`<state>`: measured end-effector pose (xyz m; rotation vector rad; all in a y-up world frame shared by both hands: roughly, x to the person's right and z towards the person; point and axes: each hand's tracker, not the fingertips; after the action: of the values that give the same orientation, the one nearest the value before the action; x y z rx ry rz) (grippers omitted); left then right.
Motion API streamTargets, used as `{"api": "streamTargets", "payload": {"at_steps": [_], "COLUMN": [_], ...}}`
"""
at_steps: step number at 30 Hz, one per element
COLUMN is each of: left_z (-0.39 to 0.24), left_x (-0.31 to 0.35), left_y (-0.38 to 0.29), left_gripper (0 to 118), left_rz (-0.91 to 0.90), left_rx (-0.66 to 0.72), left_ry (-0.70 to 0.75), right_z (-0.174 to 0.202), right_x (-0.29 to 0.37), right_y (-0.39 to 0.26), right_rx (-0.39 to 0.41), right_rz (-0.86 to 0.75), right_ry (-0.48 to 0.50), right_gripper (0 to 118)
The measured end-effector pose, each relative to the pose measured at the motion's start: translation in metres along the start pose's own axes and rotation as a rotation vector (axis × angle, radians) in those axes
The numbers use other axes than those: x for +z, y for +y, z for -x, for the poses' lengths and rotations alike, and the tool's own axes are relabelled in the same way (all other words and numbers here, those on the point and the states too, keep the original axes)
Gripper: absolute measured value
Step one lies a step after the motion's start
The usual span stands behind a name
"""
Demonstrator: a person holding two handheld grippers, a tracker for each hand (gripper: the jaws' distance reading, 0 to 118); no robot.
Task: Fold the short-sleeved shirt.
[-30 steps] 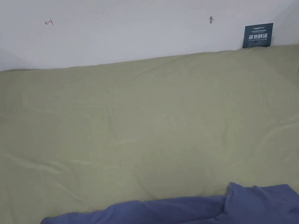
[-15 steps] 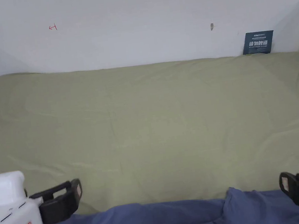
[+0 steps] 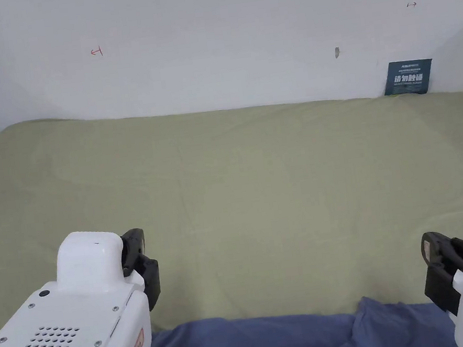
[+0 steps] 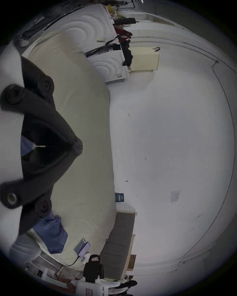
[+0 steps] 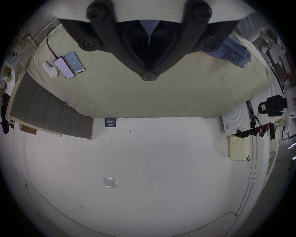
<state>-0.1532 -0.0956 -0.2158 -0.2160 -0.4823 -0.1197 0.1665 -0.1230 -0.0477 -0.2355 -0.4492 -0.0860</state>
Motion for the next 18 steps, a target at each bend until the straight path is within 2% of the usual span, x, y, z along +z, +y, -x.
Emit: {"api": "streamTargets", "payload": {"at_steps": [7,14,18], "left_z": [0.042,0.161,0.209], "left_x": [0.001,-0.035,-0.064], "left_y": [-0.009,-0.059,-0.098], "left_gripper": [0,0,0], "left_rz": [0.054,0.479,0.654], "left_rx": [0.06,0.446,0.626], "left_ry": [0.024,-0.123,-0.276], "right_z": [0.002,0.013,0.019], "right_x": [0.001,0.011,0.014], "right_y": [-0.002,-0.006,-0.002], "right_rx": [-0.01,0.037,0.053], "right_rz": [-0.007,-0.058,-0.064], "right_ry": [-0.008,-0.052,-0.063], "right_gripper": [2,2,2]}}
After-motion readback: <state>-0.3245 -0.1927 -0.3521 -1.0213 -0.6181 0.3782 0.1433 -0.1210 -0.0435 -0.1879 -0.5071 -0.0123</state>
